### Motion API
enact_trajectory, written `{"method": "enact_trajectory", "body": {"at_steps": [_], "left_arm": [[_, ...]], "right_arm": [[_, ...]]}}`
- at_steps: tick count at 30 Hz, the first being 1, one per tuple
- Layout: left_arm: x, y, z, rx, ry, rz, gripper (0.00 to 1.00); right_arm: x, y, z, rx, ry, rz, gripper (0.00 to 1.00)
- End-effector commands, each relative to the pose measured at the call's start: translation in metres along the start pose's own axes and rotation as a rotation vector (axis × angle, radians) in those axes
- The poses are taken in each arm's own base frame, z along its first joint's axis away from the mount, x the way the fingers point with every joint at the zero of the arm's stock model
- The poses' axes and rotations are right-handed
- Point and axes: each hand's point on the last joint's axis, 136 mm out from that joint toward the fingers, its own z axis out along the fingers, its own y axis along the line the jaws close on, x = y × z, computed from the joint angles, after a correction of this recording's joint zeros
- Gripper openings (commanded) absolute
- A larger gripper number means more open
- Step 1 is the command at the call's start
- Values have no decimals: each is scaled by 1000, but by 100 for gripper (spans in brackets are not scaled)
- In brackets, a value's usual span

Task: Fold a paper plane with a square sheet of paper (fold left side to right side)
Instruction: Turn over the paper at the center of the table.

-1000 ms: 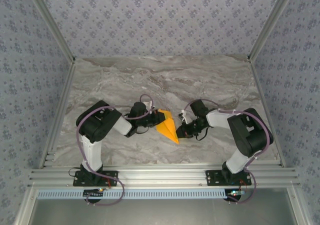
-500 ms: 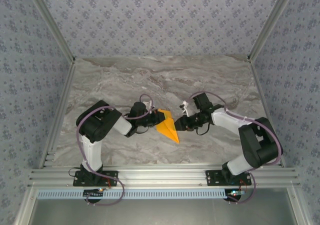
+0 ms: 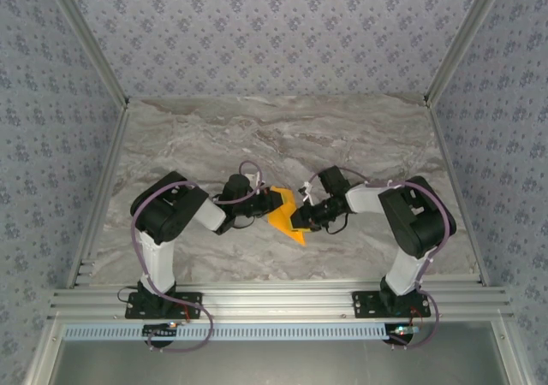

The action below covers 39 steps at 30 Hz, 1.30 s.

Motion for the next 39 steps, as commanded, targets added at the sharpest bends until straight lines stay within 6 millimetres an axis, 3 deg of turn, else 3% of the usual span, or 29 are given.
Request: {"method": "enact_trajectory", "body": {"at_steps": [1, 7, 12, 15, 20, 27, 34, 39], "left_arm": [[0, 19, 6, -58, -8, 0, 0], [0, 19, 5, -58, -10, 2, 0], [-3, 8, 4, -33, -12, 8, 0], [-7, -11, 2, 14, -11, 28, 0], [-13, -56, -8, 84, -21, 86, 0], [-27, -120, -35, 206, -73, 133, 0], [-35, -170, -57, 290, -92, 184, 0], [-33, -194, -63, 331, -85, 215, 0]], "right_arm": [[26, -14, 5, 27, 72, 67, 26], [48, -17, -1, 56, 107, 76, 27], [39, 1, -21, 28, 31, 15, 29], [22, 18, -46, -8, -88, -51, 38], [-2, 33, -90, -99, -280, -90, 69], [-14, 40, -114, -225, -382, -82, 99], [-14, 68, -121, -321, -413, -159, 100], [-10, 86, -111, -355, -367, -189, 99]]}}
